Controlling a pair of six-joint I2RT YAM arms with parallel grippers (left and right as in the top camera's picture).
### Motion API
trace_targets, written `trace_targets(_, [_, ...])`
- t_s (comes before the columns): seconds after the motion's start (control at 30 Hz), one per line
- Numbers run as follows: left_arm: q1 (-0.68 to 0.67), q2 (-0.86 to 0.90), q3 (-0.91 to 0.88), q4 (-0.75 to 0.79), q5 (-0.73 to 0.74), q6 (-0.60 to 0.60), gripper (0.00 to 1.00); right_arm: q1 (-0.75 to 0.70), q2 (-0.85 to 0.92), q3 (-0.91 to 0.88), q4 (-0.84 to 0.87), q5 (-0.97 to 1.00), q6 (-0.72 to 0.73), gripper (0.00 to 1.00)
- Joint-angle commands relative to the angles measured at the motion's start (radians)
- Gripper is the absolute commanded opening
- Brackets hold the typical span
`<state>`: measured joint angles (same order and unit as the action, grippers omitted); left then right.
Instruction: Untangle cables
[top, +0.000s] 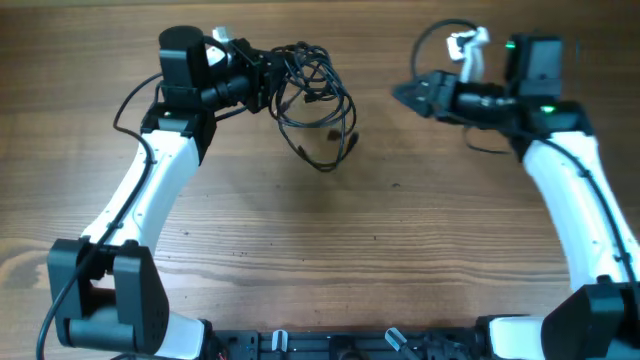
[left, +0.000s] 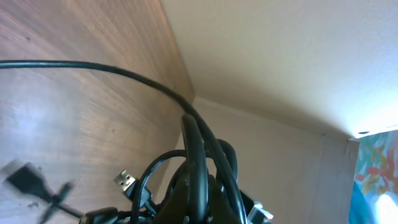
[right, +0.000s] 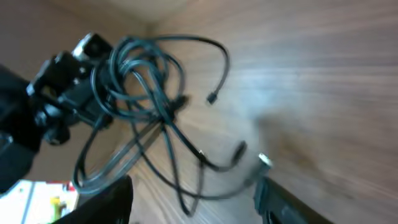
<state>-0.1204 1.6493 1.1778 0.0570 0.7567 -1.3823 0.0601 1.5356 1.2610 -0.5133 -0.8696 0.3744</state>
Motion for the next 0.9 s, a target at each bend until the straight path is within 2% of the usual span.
trace_targets(0.0, [-0.014,-0.035,0.022,0.007,0.017,-0.039,0.04,0.102,-0.011,0.008,0.063,0.146,0.236,0.65])
trace_targets(0.13, [-0.020,-0.035,0.022,0.007,0.016,-0.039,0.04,0.168,0.047,0.008,0.091,0.153,0.282,0.63])
trace_targets(0.2, [-0.020,-0.035,0.022,0.007,0.017,-0.039,0.04,0.199,0.077,0.008,0.131,0.136,0.294,0.57])
trace_targets(0.3, [-0.020,-0.035,0.022,0.006,0.017,-0.036,0.04,0.233,0.113,0.008,0.161,0.136,0.321,0.44])
trace_targets(0.37, [-0.033,-0.035,0.022,-0.013,0.016,-0.006,0.04,0.242,0.126,0.008,0.200,0.127,0.336,0.22])
trace_targets(0.4, [-0.042,-0.035,0.022,-0.024,0.016,0.018,0.04,0.243,0.126,0.008,0.216,0.108,0.336,0.15])
trace_targets(0.5, [-0.055,-0.034,0.021,-0.035,-0.003,0.017,0.04,0.245,0.126,0.008,0.209,0.082,0.330,0.04])
trace_targets(0.57, [-0.055,-0.034,0.021,-0.035,-0.014,0.019,0.04,0.246,0.126,0.008,0.183,0.083,0.273,0.04])
trace_targets(0.63, [-0.055,-0.034,0.021,-0.035,-0.031,0.123,0.04,0.240,0.120,0.009,0.179,0.049,0.164,0.04])
trace_targets(0.67, [-0.055,-0.034,0.021,-0.051,-0.060,0.279,0.04,0.230,0.103,0.013,0.179,-0.006,0.088,0.04])
trace_targets(0.7, [-0.055,-0.034,0.021,-0.106,-0.111,0.373,0.04,0.221,0.082,0.018,0.171,-0.054,0.029,0.04])
trace_targets(0.77, [-0.055,-0.034,0.021,-0.262,-0.306,0.404,0.04,0.199,0.012,0.023,0.109,-0.121,-0.085,0.04])
trace_targets(0.8, [-0.055,-0.034,0.021,-0.356,-0.467,0.404,0.04,0.175,-0.053,0.023,0.036,-0.119,-0.148,0.04])
trace_targets(0.87, [-0.055,-0.034,0.021,-0.423,-0.579,0.403,0.04,0.146,-0.126,0.023,-0.022,-0.120,-0.196,0.04])
